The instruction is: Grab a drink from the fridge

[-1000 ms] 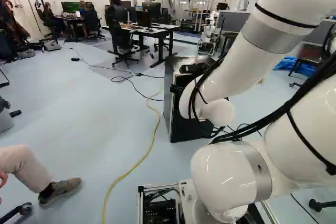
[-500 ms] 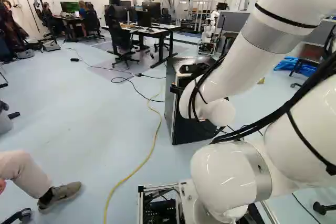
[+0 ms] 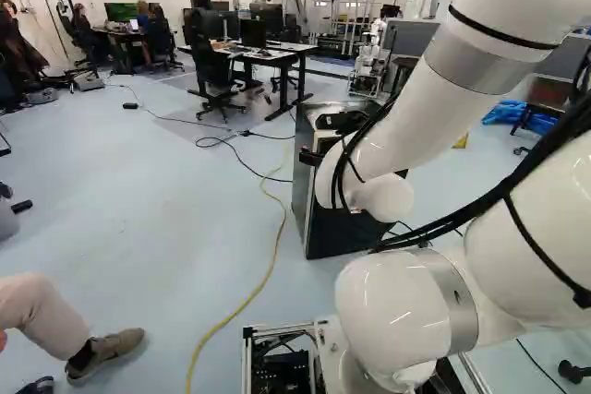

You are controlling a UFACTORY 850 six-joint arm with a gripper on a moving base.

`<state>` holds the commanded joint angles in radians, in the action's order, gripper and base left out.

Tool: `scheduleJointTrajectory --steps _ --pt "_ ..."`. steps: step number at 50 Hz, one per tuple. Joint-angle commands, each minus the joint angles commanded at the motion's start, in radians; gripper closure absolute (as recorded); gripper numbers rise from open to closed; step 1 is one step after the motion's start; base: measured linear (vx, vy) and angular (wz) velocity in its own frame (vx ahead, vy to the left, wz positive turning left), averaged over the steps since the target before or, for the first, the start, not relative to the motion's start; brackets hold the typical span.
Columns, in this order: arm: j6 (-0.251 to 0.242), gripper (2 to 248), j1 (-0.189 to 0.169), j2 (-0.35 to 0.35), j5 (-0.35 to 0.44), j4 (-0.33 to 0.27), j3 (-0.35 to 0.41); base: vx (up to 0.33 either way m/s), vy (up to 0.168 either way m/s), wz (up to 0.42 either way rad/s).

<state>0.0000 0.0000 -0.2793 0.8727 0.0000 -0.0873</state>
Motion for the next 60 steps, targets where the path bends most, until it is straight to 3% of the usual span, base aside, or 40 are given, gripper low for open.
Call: scheduleJointTrajectory --steps 28,60 --pt "0.0 3 0.004 0.004 0.0 0.006 -0.003 0.015 0.01 -0.003" --pt "0.0 3 0.07 0.062 0.025 0.109 -0.054 0.0 0.0 0.0"
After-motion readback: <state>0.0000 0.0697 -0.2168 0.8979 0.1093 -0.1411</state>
